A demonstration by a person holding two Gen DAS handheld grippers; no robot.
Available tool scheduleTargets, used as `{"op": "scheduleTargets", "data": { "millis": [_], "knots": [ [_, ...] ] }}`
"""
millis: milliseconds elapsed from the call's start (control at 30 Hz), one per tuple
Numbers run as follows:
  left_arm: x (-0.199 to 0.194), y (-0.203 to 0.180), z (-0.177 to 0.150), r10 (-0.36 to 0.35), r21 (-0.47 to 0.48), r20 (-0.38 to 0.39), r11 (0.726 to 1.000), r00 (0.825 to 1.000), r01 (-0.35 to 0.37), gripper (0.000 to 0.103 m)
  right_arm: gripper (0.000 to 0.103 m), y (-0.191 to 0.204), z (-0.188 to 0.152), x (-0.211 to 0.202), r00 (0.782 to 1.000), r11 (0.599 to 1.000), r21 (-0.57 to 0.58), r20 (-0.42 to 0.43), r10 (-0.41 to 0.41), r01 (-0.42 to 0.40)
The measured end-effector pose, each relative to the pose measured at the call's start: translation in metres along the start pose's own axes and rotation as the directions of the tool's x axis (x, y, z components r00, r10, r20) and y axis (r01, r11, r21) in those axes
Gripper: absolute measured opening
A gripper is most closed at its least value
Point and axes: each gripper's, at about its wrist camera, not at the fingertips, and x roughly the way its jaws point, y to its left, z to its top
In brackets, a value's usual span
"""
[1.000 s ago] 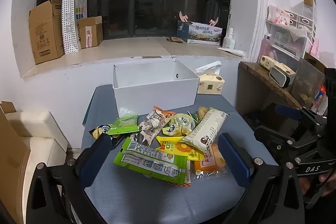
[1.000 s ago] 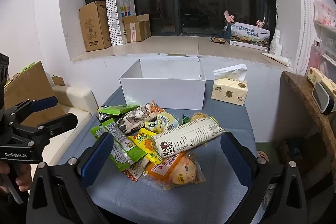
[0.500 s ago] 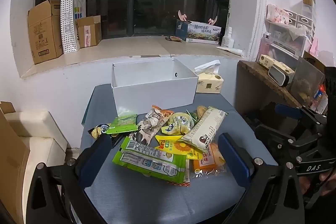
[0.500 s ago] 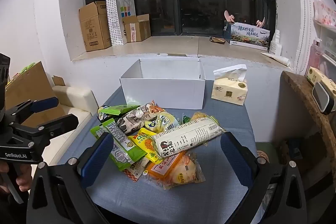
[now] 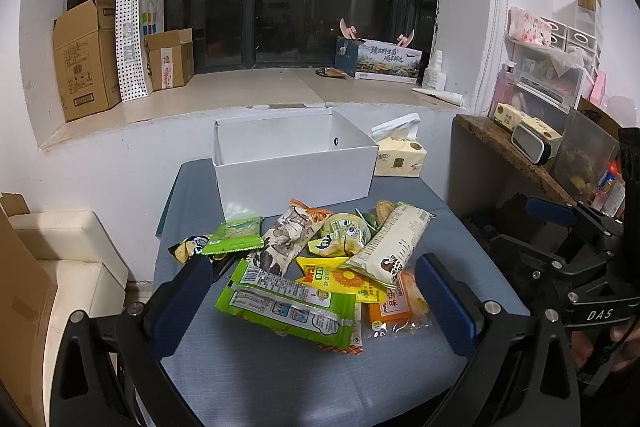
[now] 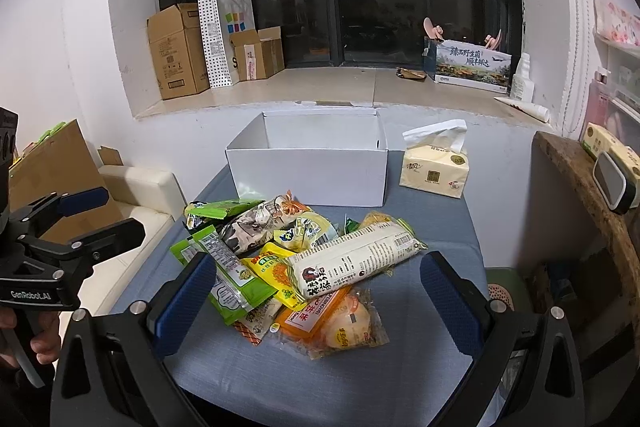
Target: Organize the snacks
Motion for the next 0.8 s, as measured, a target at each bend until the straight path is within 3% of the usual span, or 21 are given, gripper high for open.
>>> {"op": "scheduleTargets", "data": {
  "millis": [800],
  "knots": [
    [0.0005, 0.0002, 0.0007, 0.000, 0.000, -0.006, 1.000, 1.000, 0.000, 0.103, 0.103, 0.0012, -0.0002, 0.0002, 1.000, 1.000, -0.005, 0.001, 0.003, -0.003]
  ]
}}
